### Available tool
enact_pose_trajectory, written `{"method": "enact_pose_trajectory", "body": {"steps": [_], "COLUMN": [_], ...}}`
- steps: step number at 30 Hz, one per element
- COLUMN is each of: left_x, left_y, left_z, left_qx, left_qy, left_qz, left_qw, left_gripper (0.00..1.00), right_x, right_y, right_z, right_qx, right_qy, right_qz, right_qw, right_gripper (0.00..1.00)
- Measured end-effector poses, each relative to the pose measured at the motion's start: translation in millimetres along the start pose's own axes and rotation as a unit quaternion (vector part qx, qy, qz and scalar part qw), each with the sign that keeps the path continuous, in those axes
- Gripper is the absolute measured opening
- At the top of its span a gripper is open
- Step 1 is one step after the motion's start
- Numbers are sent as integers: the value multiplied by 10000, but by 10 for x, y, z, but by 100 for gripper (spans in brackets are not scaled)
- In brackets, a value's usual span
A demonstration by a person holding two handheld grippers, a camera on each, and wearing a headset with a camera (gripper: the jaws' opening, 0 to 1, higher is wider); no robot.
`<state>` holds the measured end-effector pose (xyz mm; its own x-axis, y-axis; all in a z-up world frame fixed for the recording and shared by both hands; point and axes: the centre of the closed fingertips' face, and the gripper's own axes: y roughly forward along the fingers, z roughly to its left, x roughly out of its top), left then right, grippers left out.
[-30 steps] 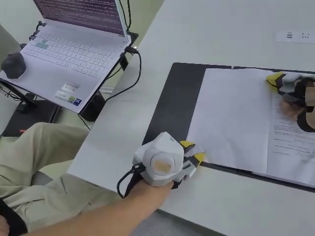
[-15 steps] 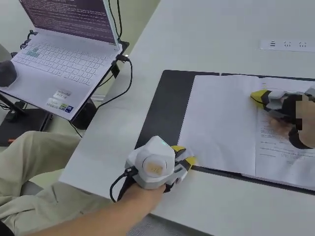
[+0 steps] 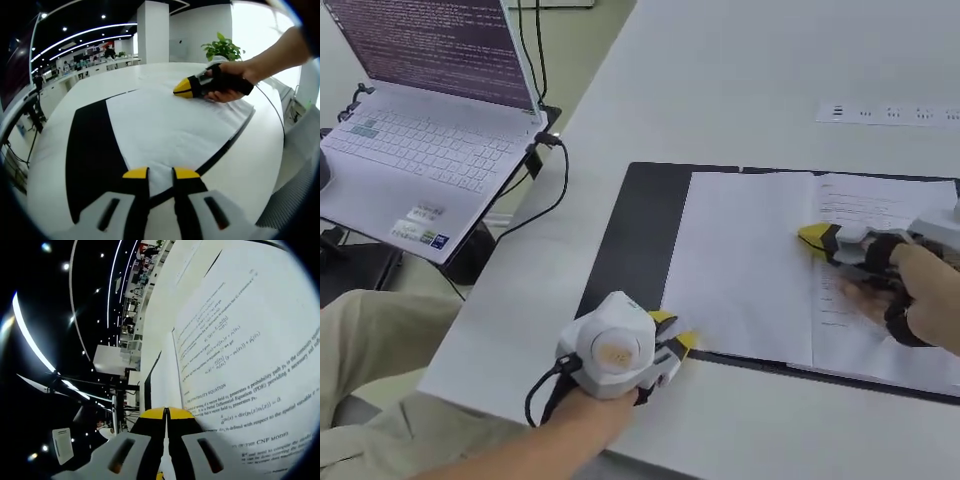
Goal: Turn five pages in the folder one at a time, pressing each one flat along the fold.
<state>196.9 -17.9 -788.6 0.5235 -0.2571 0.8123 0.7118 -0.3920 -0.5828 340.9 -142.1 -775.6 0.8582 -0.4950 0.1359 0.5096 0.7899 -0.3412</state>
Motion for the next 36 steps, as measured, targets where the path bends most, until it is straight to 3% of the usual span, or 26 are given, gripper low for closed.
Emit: {"method": "enact_pose_trajectory", "body": {"steps": [4, 16, 26, 36], "left_x": [-2, 0, 4, 11], "left_y": [-1, -11, -17, -21], "left_z": [-1, -5, -9, -13], "left_qx": [-5, -4, 1, 20], "left_qy": [20, 23, 29, 22], "left_qz": [5, -22, -30, -32], "left_qw": [10000, 10000, 10000, 10000], "left_gripper": [16, 16, 16, 16], "right_x": [-192, -485, -860, -1187], "right_y": [-62, -233, -426, -622], "right_z": [-4, -58, -74, -98], "right_qx": [32, 66, 26, 106], "right_qy": [-97, -59, -222, -63], "right_qz": [277, 468, 776, 969], "right_qw": [9996, 9989, 9967, 9952], "right_gripper": [0, 0, 0, 0]}}
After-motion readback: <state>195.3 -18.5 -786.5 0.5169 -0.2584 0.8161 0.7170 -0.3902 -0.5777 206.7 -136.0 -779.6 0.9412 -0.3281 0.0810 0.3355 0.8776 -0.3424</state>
